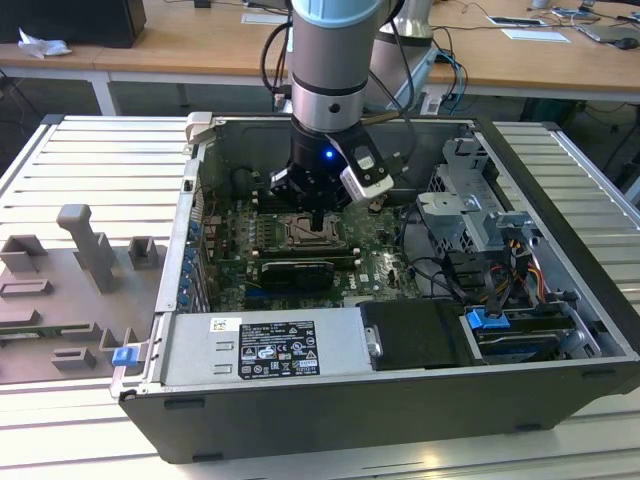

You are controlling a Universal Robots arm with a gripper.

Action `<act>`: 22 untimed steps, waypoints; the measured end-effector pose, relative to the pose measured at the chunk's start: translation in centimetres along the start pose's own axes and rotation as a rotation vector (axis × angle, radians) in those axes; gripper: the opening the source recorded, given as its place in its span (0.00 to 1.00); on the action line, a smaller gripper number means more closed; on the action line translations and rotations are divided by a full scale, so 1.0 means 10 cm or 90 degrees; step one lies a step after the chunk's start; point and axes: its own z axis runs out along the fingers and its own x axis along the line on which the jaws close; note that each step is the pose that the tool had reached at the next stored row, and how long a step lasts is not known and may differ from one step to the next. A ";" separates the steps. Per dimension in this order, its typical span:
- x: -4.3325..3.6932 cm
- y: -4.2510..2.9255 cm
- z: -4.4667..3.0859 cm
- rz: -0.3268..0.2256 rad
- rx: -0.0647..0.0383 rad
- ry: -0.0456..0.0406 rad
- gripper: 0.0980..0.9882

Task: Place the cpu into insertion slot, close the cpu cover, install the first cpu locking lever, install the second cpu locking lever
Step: 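Install the second cpu locking lever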

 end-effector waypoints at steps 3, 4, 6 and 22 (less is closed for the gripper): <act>0.036 0.001 0.007 0.000 0.000 0.0000 0.01; 0.046 0.001 0.010 0.000 0.000 0.0001 0.01; 0.059 0.002 0.013 0.000 0.000 0.0000 0.01; 0.163 -0.001 0.075 -0.001 -0.003 0.0000 0.01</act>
